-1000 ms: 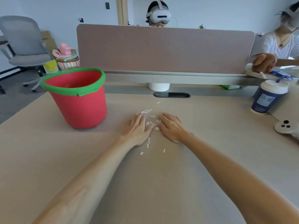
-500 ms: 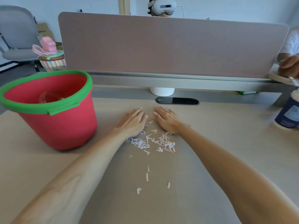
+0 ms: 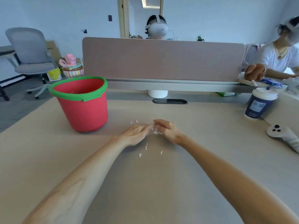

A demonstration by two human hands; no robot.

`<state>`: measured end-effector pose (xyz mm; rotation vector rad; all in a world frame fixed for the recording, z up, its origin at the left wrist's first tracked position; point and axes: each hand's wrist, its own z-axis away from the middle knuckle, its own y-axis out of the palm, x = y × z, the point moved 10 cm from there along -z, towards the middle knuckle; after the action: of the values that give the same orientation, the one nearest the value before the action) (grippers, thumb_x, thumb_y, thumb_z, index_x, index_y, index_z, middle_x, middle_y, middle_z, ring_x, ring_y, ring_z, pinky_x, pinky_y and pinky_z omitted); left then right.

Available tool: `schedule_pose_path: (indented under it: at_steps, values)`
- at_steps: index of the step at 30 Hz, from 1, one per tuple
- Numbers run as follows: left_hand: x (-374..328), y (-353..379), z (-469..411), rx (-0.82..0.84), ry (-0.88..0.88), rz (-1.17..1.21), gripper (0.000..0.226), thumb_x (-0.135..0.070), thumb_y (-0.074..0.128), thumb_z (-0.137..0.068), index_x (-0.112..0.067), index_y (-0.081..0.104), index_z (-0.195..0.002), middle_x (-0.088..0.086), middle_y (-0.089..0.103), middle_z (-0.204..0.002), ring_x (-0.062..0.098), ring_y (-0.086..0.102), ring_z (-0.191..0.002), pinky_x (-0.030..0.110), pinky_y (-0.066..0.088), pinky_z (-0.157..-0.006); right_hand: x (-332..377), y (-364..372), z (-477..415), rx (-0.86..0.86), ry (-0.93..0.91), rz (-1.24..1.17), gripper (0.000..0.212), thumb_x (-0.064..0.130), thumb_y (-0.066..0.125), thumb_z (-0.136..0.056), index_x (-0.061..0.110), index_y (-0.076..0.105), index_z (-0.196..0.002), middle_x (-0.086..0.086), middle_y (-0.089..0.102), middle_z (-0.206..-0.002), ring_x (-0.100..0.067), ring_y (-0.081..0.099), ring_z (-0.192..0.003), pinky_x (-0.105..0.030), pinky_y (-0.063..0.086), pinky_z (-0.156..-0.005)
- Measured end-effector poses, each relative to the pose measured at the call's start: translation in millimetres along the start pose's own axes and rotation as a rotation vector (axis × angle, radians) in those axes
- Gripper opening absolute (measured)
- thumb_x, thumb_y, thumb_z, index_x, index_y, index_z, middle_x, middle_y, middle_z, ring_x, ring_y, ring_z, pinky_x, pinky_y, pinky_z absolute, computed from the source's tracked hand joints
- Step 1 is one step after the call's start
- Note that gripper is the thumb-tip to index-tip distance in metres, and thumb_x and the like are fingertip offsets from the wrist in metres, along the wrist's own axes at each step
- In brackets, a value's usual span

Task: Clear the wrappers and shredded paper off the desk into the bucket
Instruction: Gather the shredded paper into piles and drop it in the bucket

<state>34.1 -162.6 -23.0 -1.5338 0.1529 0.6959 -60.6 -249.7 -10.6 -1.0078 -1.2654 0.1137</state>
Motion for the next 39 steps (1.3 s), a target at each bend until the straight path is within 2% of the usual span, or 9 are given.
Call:
schedule_pose_path:
  at_steps: [2,3,6,9,14,21,26,33,39]
  values:
    - [-2.7,-4.6,20.4,-0.043,0.006,0.001,0.046,-0.054,0.028,-0.095,-0.027,0.052,-0.123,-0.002,0.054,-0.133,0.020,0.046,-0.128,0.035,0.037,-0.099,4.8,-5.3,21.5,-0.042,-0.030,0.040,0.042,0.029,0.051,-0.093,0.020,0.051,-0.133,-0.003,0.055,-0.138,-0.020,0.049,-0.128,-0.028,0.036,-0.103]
    - [-3.0,-4.9,29.9,-0.051,0.022,-0.024,0.048,-0.057,0.032,-0.093,-0.027,0.049,-0.128,-0.001,0.050,-0.138,0.020,0.043,-0.132,0.037,0.036,-0.104,8.1,-7.8,31.5,-0.060,-0.059,0.094,0.044,0.031,0.054,-0.092,0.018,0.050,-0.134,-0.004,0.053,-0.140,-0.021,0.047,-0.130,-0.027,0.034,-0.104]
    - [-4.0,3.5,53.0,-0.021,0.077,-0.155,0.076,-0.063,0.040,-0.088,-0.021,0.024,-0.149,-0.005,0.017,-0.160,0.013,0.015,-0.147,0.037,0.016,-0.120,8.5,-1.1,56.3,-0.032,-0.077,0.295,0.070,0.057,0.055,-0.084,0.028,0.035,-0.144,-0.006,0.029,-0.155,-0.025,0.024,-0.144,-0.038,0.022,-0.118]
    - [4.3,3.7,59.9,-0.055,0.039,-0.288,0.090,-0.069,0.040,-0.085,-0.018,0.008,-0.152,-0.003,-0.002,-0.162,0.014,-0.002,-0.149,0.036,0.005,-0.122,-3.2,18.1,65.8,0.063,-0.019,0.523,0.090,0.081,0.036,-0.075,0.037,0.011,-0.148,-0.004,0.007,-0.161,-0.024,0.004,-0.149,-0.044,0.008,-0.121]
    - [27.3,1.6,39.7,-0.050,-0.087,-0.243,0.104,-0.076,0.038,-0.080,-0.015,-0.005,-0.151,0.000,-0.012,-0.161,0.015,-0.010,-0.149,0.039,0.003,-0.122,-12.8,22.6,46.8,0.076,0.035,0.619,0.085,0.076,0.027,-0.083,0.030,0.002,-0.150,-0.008,-0.002,-0.161,-0.025,-0.003,-0.149,-0.043,0.002,-0.121]
    - [34.9,-6.1,-13.9,-0.071,-0.098,-0.215,0.097,-0.073,0.036,-0.083,-0.015,-0.003,-0.152,0.002,-0.006,-0.162,0.017,-0.005,-0.149,0.041,0.004,-0.121,-17.8,17.6,-7.4,0.052,-0.023,0.635,0.080,0.071,0.023,-0.087,0.023,0.010,-0.150,-0.005,0.010,-0.160,-0.024,0.006,-0.148,-0.040,0.009,-0.120]
    - [38.2,-15.8,-34.1,-0.116,-0.062,-0.061,0.071,-0.062,0.025,-0.093,-0.021,0.017,-0.150,0.001,0.023,-0.159,0.021,0.024,-0.145,0.039,0.018,-0.118,-11.8,10.8,-10.9,0.046,-0.086,0.496,0.073,0.065,0.028,-0.091,0.025,0.015,-0.150,-0.001,0.018,-0.159,-0.018,0.012,-0.147,-0.036,0.009,-0.120]
    - [33.7,-18.0,-18.5,-0.083,-0.027,0.076,0.055,-0.051,0.016,-0.098,-0.029,0.027,-0.148,-0.008,0.029,-0.156,0.015,0.027,-0.144,0.032,0.021,-0.115,-2.2,25.9,20.8,0.192,-0.211,0.657,0.103,0.082,0.035,-0.075,0.025,-0.004,-0.151,0.003,0.002,-0.161,-0.013,-0.001,-0.148,-0.035,0.002,-0.122]
    - [37.2,-34.9,18.3,-0.197,-0.058,0.113,0.054,-0.043,0.019,-0.101,-0.019,0.029,-0.148,-0.003,0.029,-0.157,0.010,0.025,-0.144,0.023,0.016,-0.113,5.0,37.4,-12.2,0.176,-0.070,0.649,0.094,0.077,0.026,-0.082,0.021,-0.005,-0.151,-0.002,-0.002,-0.162,-0.018,-0.003,-0.149,-0.042,0.003,-0.121]
